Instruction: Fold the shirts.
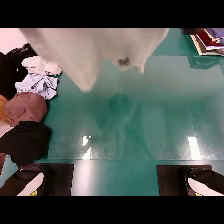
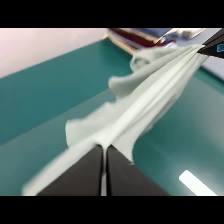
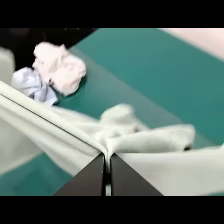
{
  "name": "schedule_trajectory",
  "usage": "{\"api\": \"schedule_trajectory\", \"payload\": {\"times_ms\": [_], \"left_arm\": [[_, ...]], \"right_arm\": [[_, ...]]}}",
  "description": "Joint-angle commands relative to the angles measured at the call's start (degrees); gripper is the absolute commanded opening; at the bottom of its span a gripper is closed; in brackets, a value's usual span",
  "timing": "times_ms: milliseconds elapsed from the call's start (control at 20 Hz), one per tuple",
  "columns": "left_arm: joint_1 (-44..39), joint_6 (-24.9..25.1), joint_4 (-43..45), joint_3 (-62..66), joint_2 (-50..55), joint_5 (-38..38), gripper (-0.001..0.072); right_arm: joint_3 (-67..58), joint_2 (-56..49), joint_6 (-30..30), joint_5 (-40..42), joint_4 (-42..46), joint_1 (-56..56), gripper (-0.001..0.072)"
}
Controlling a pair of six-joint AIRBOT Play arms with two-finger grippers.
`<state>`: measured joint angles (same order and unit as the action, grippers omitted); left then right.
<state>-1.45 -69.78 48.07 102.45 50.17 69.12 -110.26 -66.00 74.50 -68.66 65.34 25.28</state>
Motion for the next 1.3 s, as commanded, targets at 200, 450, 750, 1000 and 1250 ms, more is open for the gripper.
{"api": "schedule_trajectory", "payload": {"times_ms": [200, 450, 750, 1000, 1250], "left_arm": [[0.07, -3.82, -0.20, -1.11, -0.81, 9.46, 0.0021], [0.09, -5.20, 6.03, -25.94, -0.81, 14.45, 0.0021], [0.09, -1.77, 9.57, -54.01, 6.03, -15.82, 0.0022], [0.09, -1.81, 9.57, -43.58, 23.78, -20.02, 0.0023], [1.20, -3.45, 10.32, -32.65, 29.53, -15.45, 0.0544]], "right_arm": [[1.16, 4.63, 5.79, -8.13, 3.72, -0.04, 0.0013], [10.38, -7.08, 9.07, -19.26, 3.21, -0.02, 0.0013], [24.61, -20.20, 9.07, -1.77, 3.19, -0.28, 0.0014], [15.26, -30.51, 9.68, 1.92, 3.26, -0.35, 0.0015], [3.89, -36.15, 12.66, -1.70, 3.21, -2.89, 0.0389]]}}
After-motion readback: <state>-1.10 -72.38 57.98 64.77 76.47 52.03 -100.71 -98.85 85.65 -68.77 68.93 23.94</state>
